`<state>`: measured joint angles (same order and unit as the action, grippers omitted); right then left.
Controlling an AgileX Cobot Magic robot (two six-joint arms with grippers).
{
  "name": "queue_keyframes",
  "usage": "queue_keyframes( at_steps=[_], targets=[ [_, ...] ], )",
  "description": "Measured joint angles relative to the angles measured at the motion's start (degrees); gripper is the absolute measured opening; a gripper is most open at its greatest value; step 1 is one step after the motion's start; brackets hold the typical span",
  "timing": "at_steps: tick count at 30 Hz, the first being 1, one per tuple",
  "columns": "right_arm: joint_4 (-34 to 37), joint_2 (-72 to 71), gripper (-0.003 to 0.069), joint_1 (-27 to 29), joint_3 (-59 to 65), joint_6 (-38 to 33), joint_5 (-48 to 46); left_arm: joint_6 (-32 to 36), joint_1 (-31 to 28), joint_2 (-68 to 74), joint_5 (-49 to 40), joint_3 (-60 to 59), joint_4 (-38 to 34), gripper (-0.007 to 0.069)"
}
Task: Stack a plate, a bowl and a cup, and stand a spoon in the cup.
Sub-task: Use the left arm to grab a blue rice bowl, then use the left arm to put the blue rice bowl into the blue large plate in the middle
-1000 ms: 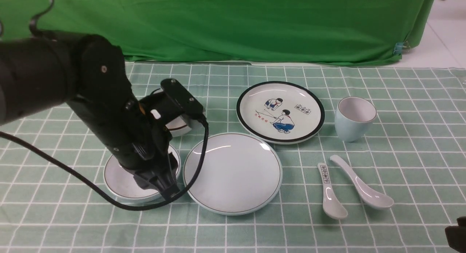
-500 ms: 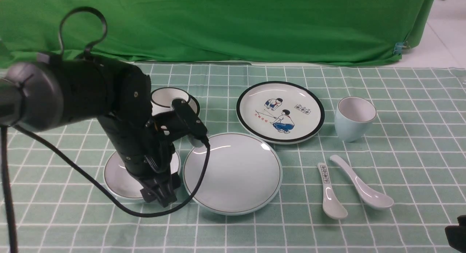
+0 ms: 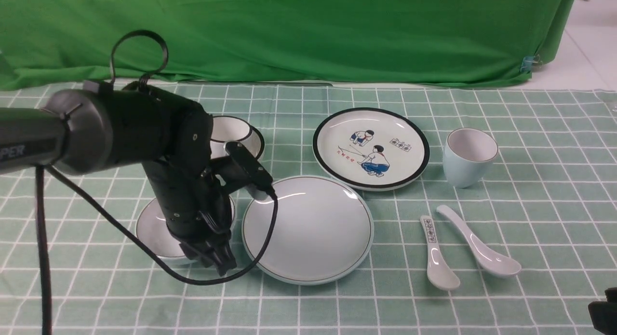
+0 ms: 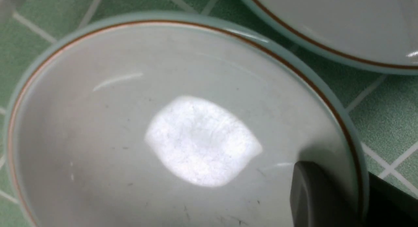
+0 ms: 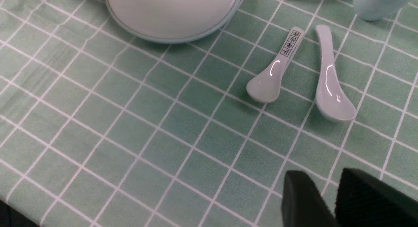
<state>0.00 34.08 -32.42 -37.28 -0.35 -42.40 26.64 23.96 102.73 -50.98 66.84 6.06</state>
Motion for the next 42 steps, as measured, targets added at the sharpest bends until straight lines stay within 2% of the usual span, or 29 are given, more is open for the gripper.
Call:
queue_keyframes(
  at_steps=[5, 10, 16, 26, 31, 36, 38, 42],
  targets=[
    [0.00, 0.00, 0.0213, 0.00, 0.00, -0.12, 0.57, -2.99, 1.40, -5.84, -2.99, -0.33, -2.76, 0.0025],
    [0.00, 0.00, 0.0213, 0.00, 0.00, -0.12, 2.10, -2.52, 8.45, -7.43, 1.29, 1.31, -3.21, 0.0025],
    [0.00, 0.00, 0.0215, 0.00, 0.00, -0.12, 2.16, -1.52, 15.96, 0.24, 7.05, 5.61, -1.67, 0.0025],
    [0.00, 0.00, 0.0216, 0.00, 0.00, -0.12, 2.16, 0.47, 16.57, 9.07, 4.97, 15.41, 0.02, 0.0027],
    [0.00, 0.00, 0.0223, 0.00, 0.00, 0.00, 2.12, 0.75, 16.57, 9.53, 3.61, 16.15, 0.02, 0.0030],
    [0.00, 0.00, 0.0294, 0.00, 0.00, 0.35, 2.22, 1.08, 16.57, 9.60, -0.49, 16.20, -0.40, 0.0062],
    [0.00, 0.34, 0.0338, 0.00, 0.00, 0.35, 3.04, 1.34, 16.57, 9.71, -1.73, 16.20, -1.60, 0.0092],
    [0.00, 2.43, 0.0373, 0.00, 0.00, 0.35, 4.58, 2.17, 16.57, 9.71, -1.98, 16.20, -2.93, 0.0165]
  ],
)
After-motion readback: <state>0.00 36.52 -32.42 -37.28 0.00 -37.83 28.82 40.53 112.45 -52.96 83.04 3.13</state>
